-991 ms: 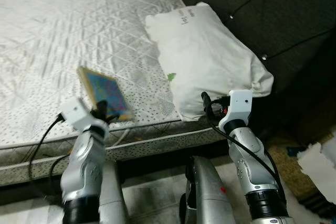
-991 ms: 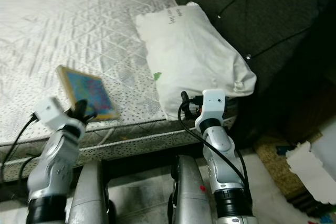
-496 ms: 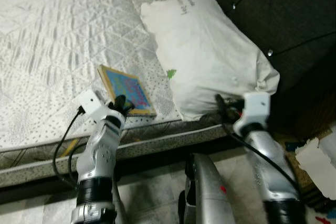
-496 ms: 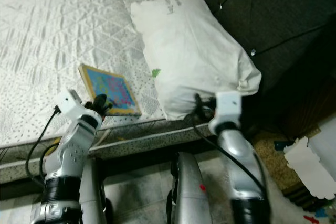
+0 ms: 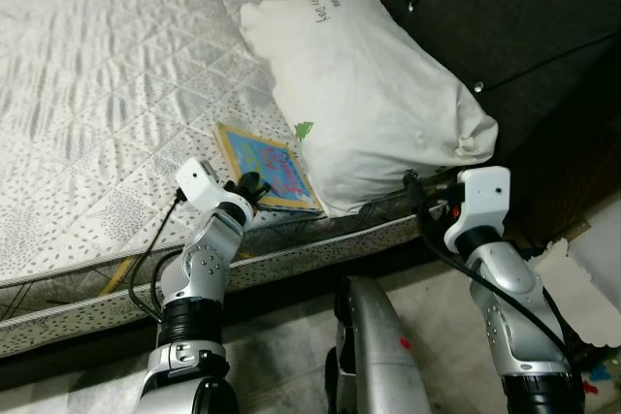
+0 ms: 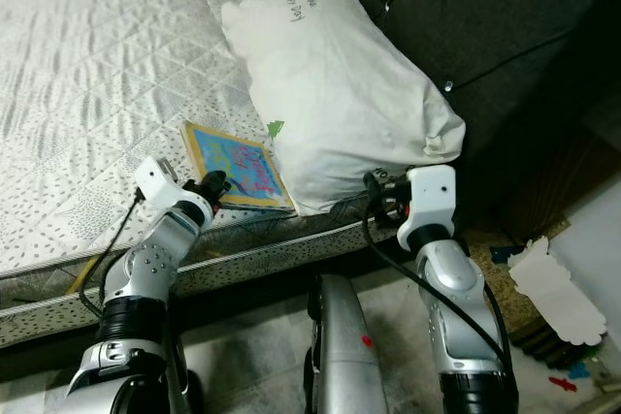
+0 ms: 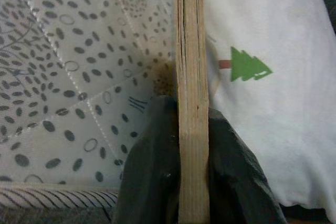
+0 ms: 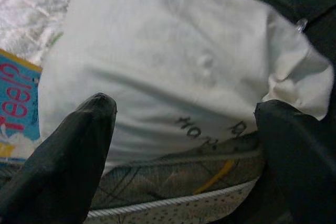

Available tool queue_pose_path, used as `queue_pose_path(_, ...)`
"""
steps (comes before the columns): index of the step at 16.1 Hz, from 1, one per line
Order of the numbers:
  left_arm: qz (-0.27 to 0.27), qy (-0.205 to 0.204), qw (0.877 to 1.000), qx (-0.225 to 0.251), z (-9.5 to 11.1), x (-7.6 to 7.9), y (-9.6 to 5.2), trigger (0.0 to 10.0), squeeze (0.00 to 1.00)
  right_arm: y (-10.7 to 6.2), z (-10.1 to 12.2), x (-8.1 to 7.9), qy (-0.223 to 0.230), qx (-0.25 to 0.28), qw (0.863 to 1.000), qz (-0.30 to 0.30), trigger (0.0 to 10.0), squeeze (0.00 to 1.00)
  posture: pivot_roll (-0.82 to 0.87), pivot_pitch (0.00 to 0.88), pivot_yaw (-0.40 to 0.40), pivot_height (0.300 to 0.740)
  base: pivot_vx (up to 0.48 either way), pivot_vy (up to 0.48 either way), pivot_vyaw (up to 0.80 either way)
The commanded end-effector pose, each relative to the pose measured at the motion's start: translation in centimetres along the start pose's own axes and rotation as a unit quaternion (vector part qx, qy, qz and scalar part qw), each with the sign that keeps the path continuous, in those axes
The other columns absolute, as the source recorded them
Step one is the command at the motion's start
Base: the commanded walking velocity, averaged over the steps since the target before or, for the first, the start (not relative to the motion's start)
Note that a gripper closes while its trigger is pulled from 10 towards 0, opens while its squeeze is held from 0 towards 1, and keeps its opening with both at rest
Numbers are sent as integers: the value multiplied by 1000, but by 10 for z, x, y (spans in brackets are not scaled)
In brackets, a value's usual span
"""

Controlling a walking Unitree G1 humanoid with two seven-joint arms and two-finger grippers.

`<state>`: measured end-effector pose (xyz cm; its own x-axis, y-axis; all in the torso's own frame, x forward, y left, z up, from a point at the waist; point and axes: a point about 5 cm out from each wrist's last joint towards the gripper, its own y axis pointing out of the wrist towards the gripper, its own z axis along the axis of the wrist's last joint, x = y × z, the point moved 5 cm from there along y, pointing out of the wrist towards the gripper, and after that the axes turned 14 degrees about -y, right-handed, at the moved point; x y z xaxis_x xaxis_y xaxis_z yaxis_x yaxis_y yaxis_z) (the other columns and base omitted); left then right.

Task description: Clean up the room

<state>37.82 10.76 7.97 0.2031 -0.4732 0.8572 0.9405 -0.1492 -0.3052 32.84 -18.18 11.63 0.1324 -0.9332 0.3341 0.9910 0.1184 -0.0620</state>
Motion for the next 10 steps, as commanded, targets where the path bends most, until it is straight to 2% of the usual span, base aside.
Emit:
queue_pose_path(1, 12, -2, 1000, -21, -9, -6, 3, 10000, 0, -4, -1, 6, -7, -4, 1000, -6, 10000, 0, -229, 104, -98, 495, 0, 0, 0)
queue_pose_path(5, 28, 0, 999, -22, 5, -17, 8, 10000, 0, -3, 0, 7, -8, -6, 1000, -6, 10000, 0, -233, 102, -101, 495, 0, 0, 0)
queue_pose_path(9, 21, 20, 999, -30, 17, -18, 14, 10000, 0, -1, 2, 5, -7, -5, 1000, -4, 10000, 0, -233, 103, -107, 495, 0, 0, 0)
queue_pose_path(10, 23, 36, 998, -36, 19, -19, 17, 10000, 51, -1, 3, 3, -6, -4, 1000, -3, 10000, 0, -234, 102, -108, 495, 0, 0, 0)
